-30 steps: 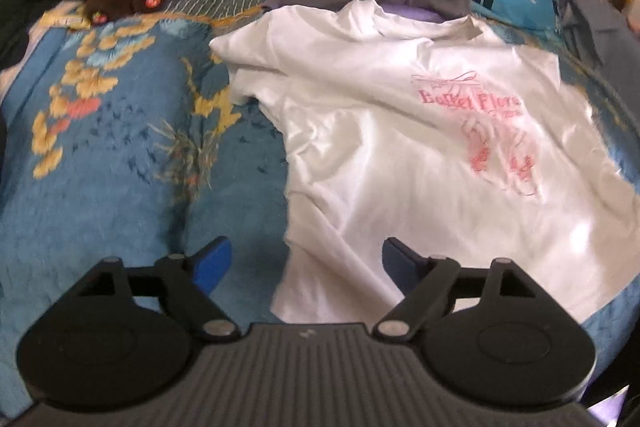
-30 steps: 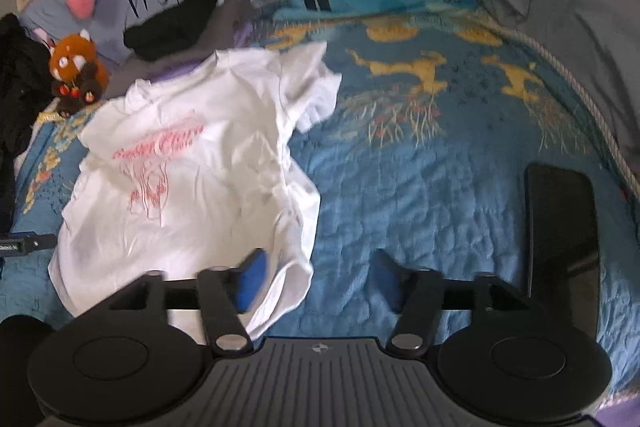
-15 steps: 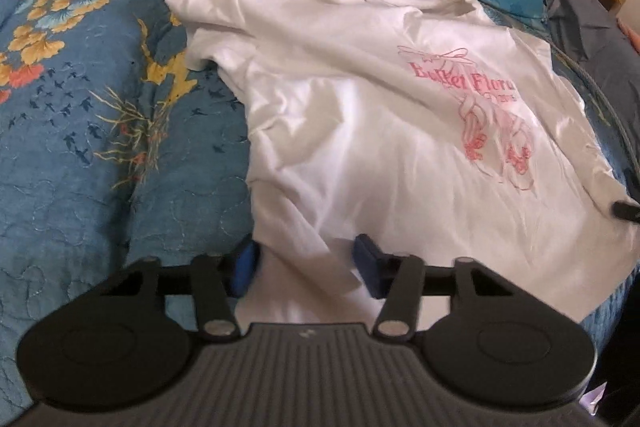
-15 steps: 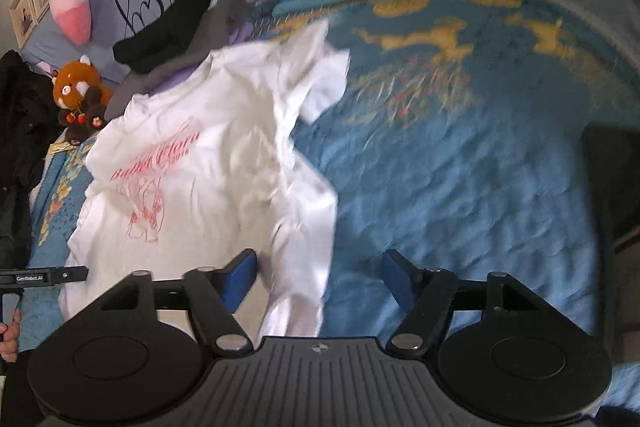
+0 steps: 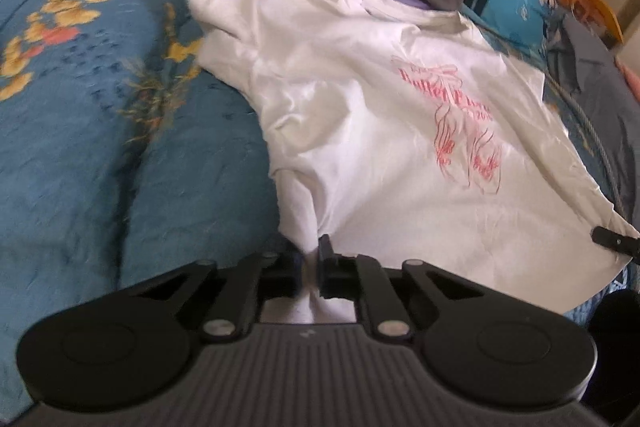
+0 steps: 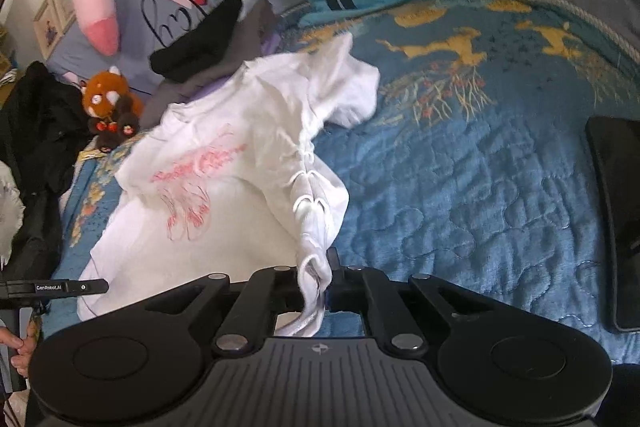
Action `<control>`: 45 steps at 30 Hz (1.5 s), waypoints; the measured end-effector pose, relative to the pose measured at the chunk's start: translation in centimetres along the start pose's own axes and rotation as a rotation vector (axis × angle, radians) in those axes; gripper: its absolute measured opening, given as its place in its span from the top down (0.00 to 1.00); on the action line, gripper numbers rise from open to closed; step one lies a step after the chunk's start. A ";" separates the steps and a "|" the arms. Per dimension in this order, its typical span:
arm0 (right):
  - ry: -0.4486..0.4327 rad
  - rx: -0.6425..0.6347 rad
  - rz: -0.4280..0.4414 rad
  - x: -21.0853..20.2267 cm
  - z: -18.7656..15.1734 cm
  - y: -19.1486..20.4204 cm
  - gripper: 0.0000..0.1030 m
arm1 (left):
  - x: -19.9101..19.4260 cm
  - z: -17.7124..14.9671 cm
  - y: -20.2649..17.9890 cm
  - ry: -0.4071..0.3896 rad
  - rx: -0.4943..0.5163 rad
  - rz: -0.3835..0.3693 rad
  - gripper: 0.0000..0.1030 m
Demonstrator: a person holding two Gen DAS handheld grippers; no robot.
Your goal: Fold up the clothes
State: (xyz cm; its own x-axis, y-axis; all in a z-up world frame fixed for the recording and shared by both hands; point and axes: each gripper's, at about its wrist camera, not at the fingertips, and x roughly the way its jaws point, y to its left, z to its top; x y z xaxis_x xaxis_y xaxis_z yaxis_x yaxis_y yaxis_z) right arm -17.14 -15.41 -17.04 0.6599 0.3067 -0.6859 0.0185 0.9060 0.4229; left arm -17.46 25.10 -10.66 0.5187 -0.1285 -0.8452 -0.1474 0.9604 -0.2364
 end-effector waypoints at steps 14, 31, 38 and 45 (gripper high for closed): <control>0.195 -0.134 -0.128 -1.5 -3.0 1.2 0.95 | -2.6 -3.6 0.7 0.097 -0.004 0.050 0.89; 0.212 -0.247 -0.154 -4.9 0.2 1.3 0.49 | -11.5 -3.1 2.4 -0.064 0.113 0.313 0.15; 0.191 -0.179 -0.302 -5.7 -1.2 -1.5 0.49 | -7.7 0.3 -2.1 -0.087 0.189 0.217 0.14; -0.048 -0.195 -0.137 -4.8 5.7 -3.6 0.49 | -2.7 0.5 -14.7 -0.063 0.428 -0.086 0.14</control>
State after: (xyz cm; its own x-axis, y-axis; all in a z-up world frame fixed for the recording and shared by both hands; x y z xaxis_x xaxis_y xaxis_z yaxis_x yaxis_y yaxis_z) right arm -16.12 -21.81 -11.92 0.6960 0.1668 -0.6984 -0.0320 0.9789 0.2019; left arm -16.22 11.42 -4.67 0.5659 -0.2095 -0.7974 0.2540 0.9644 -0.0731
